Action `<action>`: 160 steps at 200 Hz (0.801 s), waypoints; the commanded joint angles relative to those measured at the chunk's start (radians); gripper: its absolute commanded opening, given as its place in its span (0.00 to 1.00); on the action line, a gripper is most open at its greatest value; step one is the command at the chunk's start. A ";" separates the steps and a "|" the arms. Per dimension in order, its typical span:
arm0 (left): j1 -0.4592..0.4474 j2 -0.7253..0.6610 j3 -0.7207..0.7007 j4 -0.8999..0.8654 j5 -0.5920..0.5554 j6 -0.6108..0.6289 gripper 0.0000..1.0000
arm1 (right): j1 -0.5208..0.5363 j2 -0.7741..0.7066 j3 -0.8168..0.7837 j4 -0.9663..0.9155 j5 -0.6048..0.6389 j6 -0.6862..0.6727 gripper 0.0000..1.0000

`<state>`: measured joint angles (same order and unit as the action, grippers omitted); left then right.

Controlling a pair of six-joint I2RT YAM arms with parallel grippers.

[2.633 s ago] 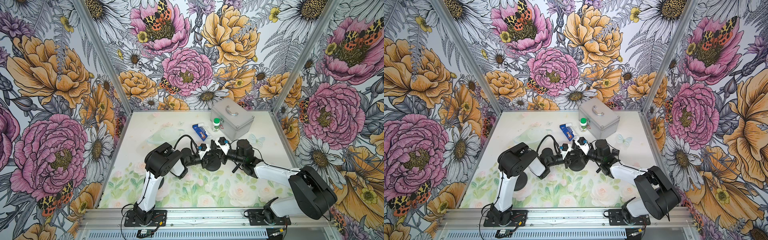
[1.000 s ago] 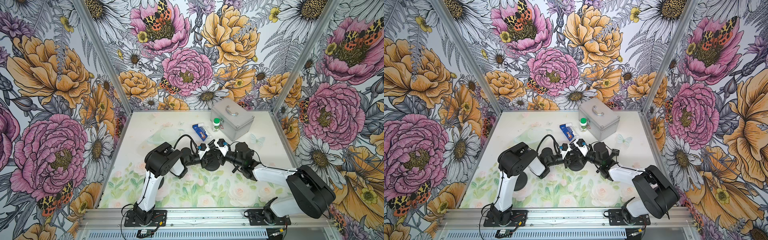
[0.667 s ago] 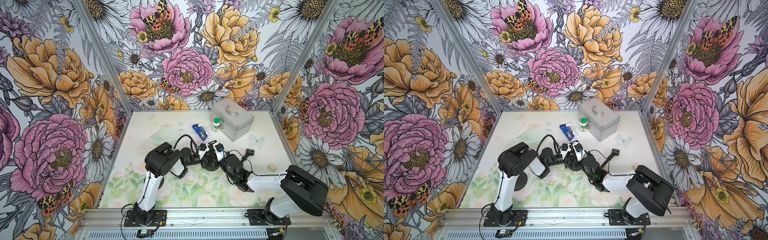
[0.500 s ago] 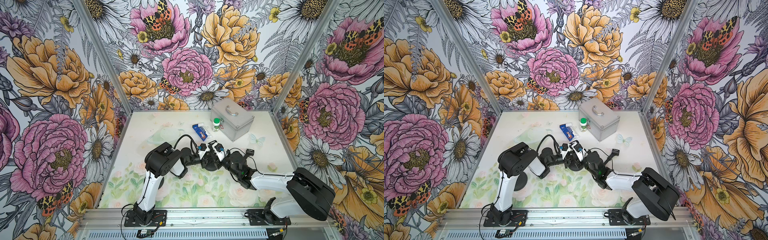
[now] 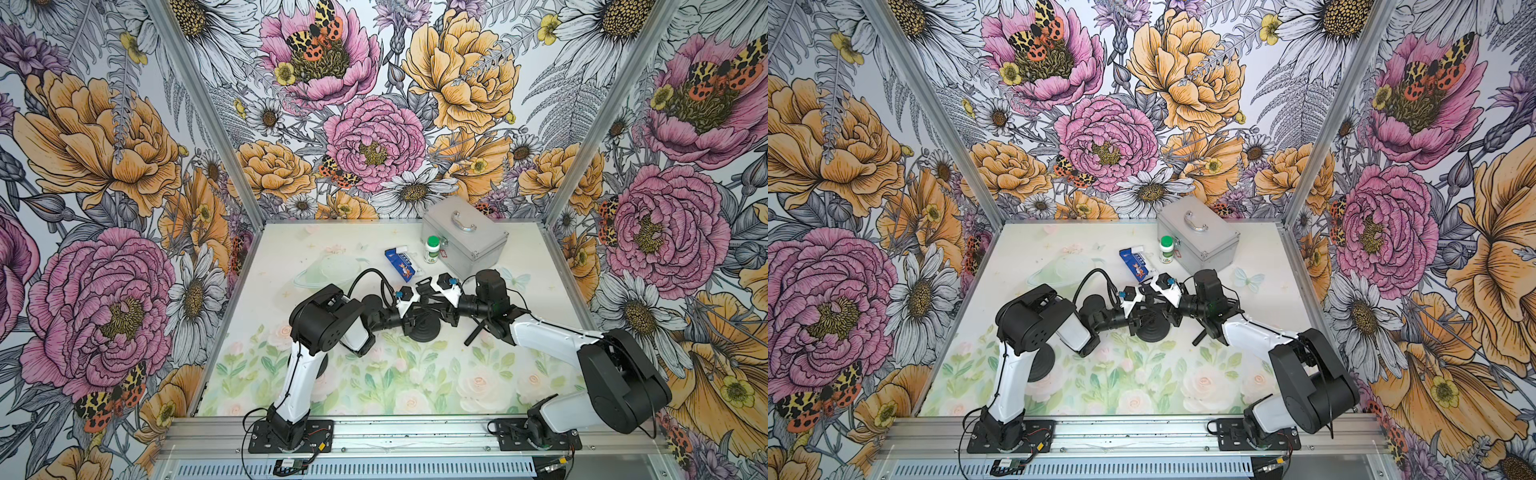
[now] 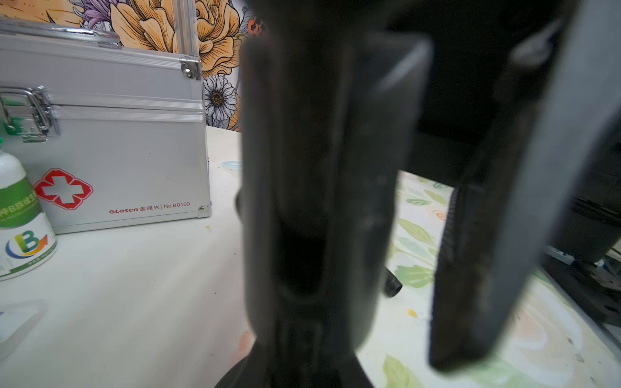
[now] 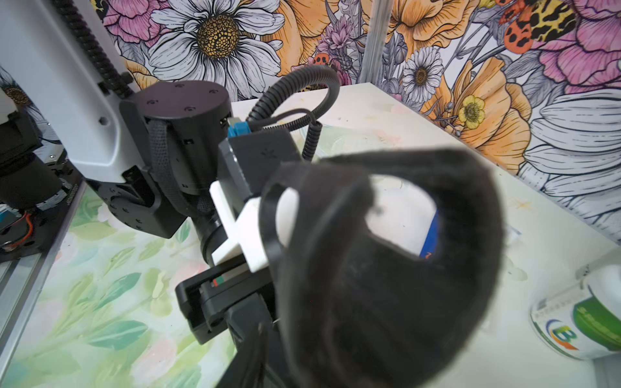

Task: Assemble a microphone stand
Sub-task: Screw the microphone stand pole into the microphone stand base.

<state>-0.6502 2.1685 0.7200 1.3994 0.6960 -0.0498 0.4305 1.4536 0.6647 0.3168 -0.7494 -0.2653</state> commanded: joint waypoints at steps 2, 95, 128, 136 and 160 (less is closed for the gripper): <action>0.000 0.015 0.011 0.013 -0.005 -0.012 0.19 | 0.001 0.036 0.056 -0.066 -0.143 -0.048 0.36; 0.000 0.017 0.015 0.013 0.001 -0.012 0.18 | -0.001 0.124 0.119 -0.082 -0.199 -0.056 0.16; 0.001 0.018 0.015 0.013 -0.003 -0.016 0.19 | 0.026 0.075 0.015 0.048 0.029 0.010 0.00; 0.003 0.019 0.016 0.013 -0.003 -0.018 0.19 | 0.055 0.053 -0.032 0.112 0.189 0.067 0.00; 0.006 0.022 0.020 0.013 -0.005 -0.027 0.19 | 0.238 -0.019 -0.181 0.274 0.925 0.236 0.00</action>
<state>-0.6434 2.1727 0.7200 1.4021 0.7025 -0.0345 0.5102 1.4689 0.6296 0.4393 -0.5518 -0.1852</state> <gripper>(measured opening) 0.196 0.261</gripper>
